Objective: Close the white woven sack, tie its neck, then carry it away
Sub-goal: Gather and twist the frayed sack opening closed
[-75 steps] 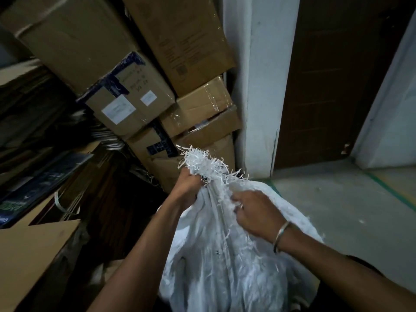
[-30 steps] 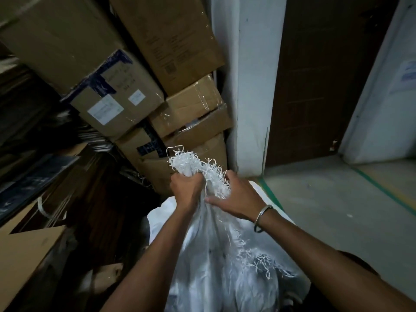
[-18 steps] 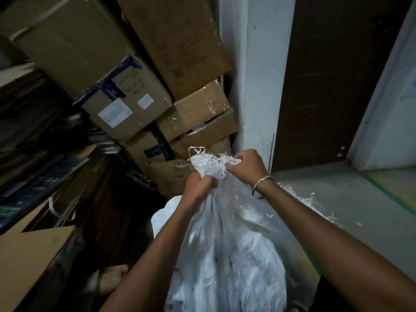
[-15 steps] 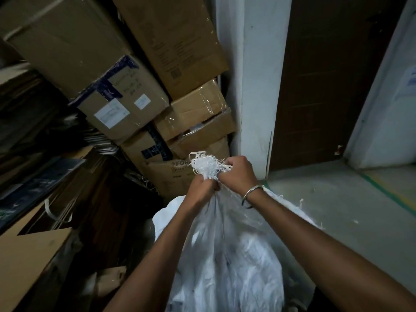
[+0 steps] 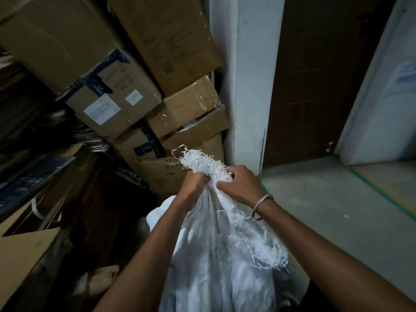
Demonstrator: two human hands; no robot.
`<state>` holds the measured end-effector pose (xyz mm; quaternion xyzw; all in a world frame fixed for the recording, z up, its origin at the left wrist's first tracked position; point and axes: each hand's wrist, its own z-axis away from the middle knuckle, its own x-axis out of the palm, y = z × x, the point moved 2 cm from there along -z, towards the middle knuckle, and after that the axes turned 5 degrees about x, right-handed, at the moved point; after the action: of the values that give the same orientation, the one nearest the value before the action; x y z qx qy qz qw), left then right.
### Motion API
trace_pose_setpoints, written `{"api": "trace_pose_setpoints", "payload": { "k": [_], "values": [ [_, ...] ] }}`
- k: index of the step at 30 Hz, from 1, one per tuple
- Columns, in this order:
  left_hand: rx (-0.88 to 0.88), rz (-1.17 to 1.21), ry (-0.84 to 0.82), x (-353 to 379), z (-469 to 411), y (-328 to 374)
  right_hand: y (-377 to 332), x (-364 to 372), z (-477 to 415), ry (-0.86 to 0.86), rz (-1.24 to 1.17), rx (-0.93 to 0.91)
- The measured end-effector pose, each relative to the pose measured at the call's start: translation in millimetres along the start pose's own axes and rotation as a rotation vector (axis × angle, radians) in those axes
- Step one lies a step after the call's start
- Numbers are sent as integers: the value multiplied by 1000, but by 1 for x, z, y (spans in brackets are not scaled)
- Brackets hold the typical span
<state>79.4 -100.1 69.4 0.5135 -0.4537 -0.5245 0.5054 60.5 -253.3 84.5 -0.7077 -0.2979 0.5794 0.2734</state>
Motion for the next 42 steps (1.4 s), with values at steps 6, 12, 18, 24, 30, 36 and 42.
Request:
{"api": "trace_pose_setpoints", "payload": {
  "k": [6,12,18,24,30,36,42],
  "values": [
    [-66,237,-315,9,7,-5,-2,0,4,195,-143,-69],
    [80,77,-104,-7,-1,-16,-2,2,25,-235,-307,85],
    [43,213,60,-6,-1,-11,14,-8,46,-42,71,-44],
    [-54,222,-19,4,8,-12,3,-2,50,-300,-62,-92],
    [70,349,-526,-5,23,-9,-7,-17,28,-441,-175,121],
    [173,-30,-413,6,25,1,-4,-23,7,-544,-41,127],
    [100,192,-60,3,12,-9,11,-50,15,-430,-44,124]
  ]
}}
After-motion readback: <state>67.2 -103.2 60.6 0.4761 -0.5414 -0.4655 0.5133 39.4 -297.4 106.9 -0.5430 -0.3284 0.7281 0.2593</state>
